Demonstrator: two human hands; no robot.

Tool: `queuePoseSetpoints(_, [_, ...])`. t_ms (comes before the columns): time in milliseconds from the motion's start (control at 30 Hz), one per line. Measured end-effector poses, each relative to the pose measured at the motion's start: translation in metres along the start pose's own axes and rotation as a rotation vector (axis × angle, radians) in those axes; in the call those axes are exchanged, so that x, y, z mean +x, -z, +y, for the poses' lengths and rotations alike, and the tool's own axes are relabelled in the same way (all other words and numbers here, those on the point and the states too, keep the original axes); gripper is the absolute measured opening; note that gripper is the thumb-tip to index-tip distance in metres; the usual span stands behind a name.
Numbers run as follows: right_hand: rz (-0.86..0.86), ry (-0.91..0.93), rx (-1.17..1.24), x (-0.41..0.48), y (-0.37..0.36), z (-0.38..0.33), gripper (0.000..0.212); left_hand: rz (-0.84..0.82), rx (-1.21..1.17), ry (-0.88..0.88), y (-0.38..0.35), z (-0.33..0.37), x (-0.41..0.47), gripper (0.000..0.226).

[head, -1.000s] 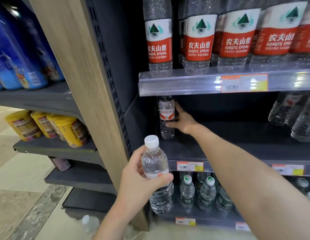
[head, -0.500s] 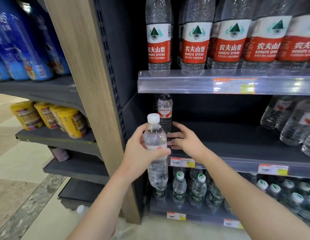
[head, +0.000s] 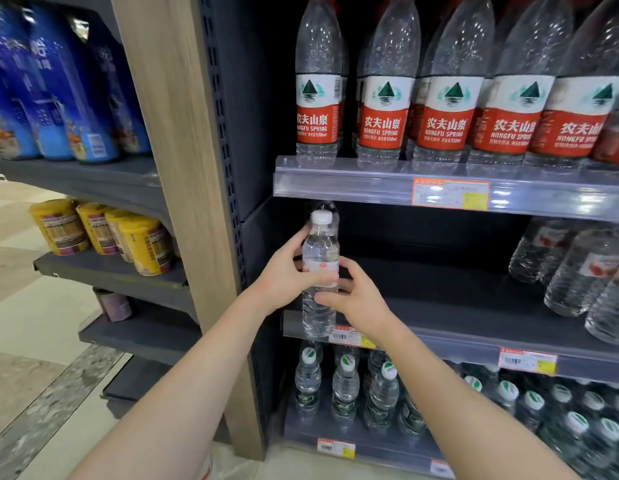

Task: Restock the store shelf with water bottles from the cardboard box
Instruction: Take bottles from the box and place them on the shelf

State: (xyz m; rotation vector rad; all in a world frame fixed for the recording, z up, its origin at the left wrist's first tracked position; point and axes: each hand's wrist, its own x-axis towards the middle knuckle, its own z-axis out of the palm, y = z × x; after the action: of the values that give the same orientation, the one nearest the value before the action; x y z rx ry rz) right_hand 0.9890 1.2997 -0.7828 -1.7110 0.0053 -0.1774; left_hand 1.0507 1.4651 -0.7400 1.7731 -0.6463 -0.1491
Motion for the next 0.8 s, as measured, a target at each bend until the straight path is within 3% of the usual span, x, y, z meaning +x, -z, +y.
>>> queuePoseSetpoints(67, [0.025, 0.002, 0.018, 0.006, -0.001, 0.003, 0.076, 0.045, 0.003, 0.059, 0.005, -0.006, -0.006, 0.101])
queuePoseSetpoints(267, [0.069, 0.073, -0.01, 0.022, -0.004, -0.002, 0.08, 0.182, -0.033, 0.022, 0.0, -0.026, -0.026, 0.053])
queuePoseSetpoints(800, [0.083, 0.056, -0.159, 0.048, -0.004, 0.02, 0.083, 0.272, 0.039, 0.01, -0.008, -0.061, 0.003, 0.058])
